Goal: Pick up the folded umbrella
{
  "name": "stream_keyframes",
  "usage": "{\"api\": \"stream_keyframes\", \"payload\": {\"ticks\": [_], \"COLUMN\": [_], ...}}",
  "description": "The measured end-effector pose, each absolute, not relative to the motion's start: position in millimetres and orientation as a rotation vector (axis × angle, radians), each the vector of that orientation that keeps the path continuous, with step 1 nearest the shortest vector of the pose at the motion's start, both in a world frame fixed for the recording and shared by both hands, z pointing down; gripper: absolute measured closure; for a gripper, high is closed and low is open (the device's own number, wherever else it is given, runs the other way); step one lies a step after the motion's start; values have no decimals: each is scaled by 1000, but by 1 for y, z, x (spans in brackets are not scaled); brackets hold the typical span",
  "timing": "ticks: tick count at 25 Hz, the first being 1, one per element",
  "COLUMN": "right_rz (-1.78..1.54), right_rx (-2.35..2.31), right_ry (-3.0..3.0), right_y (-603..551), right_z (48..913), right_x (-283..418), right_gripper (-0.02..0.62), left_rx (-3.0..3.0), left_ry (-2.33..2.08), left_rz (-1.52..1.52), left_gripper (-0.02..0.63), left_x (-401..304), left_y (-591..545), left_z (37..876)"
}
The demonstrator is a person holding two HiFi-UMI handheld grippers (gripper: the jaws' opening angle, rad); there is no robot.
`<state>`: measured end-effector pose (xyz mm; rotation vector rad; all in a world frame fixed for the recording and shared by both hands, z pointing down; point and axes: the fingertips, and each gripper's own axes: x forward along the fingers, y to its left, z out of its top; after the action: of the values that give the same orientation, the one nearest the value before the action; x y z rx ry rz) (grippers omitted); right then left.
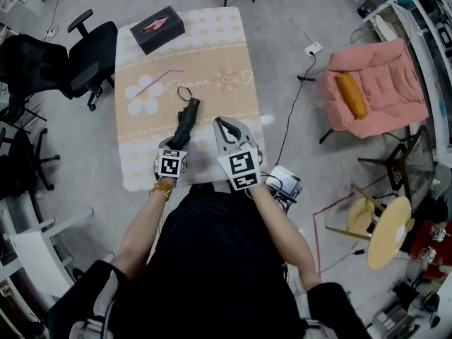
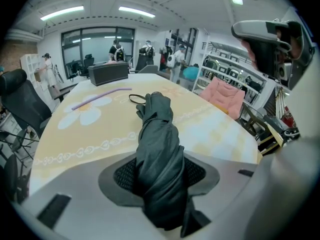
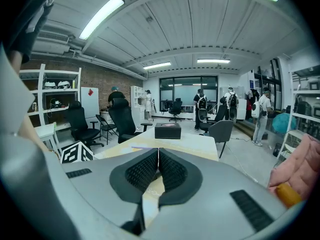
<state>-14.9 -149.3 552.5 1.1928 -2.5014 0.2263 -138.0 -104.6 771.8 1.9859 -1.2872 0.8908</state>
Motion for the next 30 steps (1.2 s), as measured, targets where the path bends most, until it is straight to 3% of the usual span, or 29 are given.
{"api": "stream_keyframes", "payload": {"ticks": [30], "right_rz": [201], "right_rx": [1204], "right_ry": [-2492], "right_y": [-151], "right_z": [548], "right_x": [-4], "right_gripper": [578], "left_rx": [2000], "left_ry": [-1317], "left_rz": [823], "left_gripper": [407], "left_x": [-132], "left_y": [-107], "left_z": [753]}}
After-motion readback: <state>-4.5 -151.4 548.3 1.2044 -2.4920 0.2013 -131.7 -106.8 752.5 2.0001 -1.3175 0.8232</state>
